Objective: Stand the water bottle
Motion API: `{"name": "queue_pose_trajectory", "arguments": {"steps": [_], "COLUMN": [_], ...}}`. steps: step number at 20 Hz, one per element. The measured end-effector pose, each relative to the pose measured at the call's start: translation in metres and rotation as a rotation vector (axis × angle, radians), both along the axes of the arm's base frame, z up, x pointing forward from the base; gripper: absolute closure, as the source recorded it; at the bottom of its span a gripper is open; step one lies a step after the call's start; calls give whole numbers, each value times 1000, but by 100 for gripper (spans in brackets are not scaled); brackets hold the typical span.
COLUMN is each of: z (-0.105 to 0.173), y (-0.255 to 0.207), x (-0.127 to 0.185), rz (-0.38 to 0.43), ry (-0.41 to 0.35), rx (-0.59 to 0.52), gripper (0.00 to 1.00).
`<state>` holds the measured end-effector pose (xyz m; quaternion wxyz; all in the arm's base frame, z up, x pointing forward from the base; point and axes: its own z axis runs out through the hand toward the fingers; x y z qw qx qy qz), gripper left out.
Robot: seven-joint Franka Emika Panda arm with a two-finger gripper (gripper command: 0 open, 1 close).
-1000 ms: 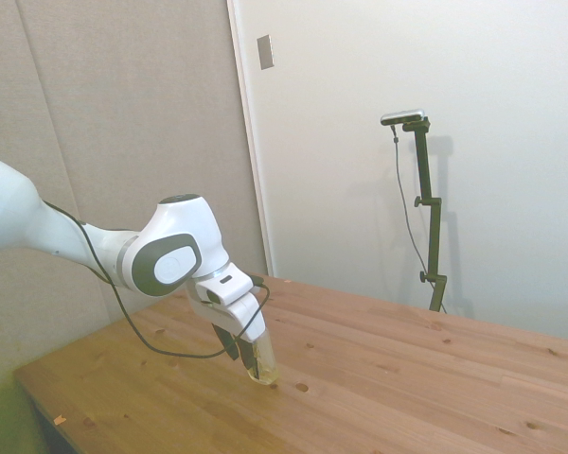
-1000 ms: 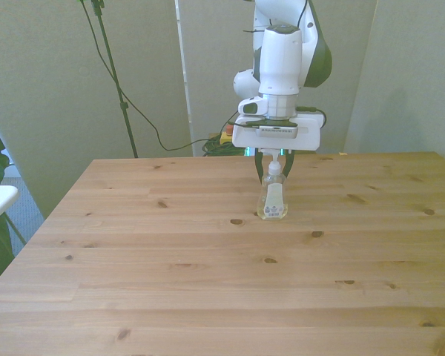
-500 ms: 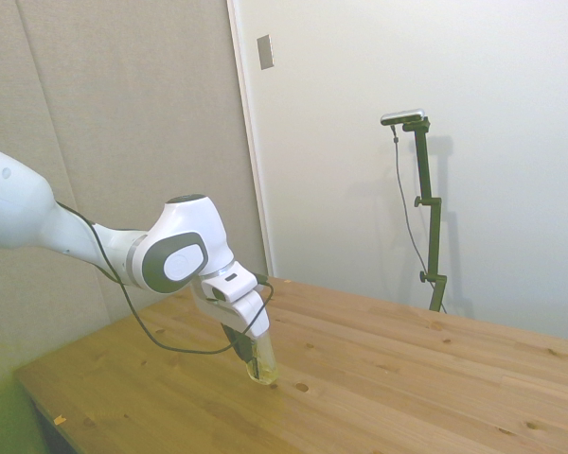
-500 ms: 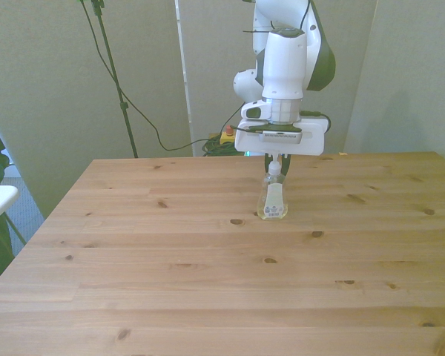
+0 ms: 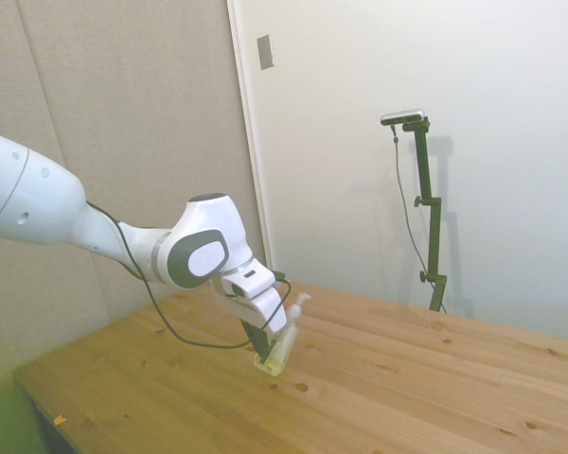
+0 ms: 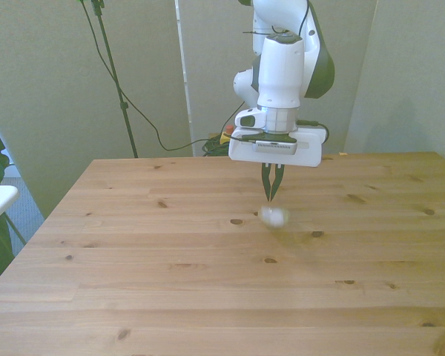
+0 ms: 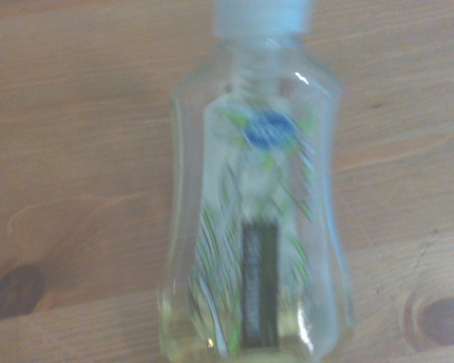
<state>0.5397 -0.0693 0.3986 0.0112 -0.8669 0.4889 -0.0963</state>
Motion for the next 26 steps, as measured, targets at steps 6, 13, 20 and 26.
{"name": "queue_pose_trajectory", "arguments": {"steps": [6,13,20,26], "z": [2,7,12,23], "y": [-13,-12,9,34], "x": [22,35,23,-10], "rz": [-22,-23,14,68], "ry": [-8,3,19,27], "rx": [-3,1,4,7], "gripper": [100,0,0,0]}}
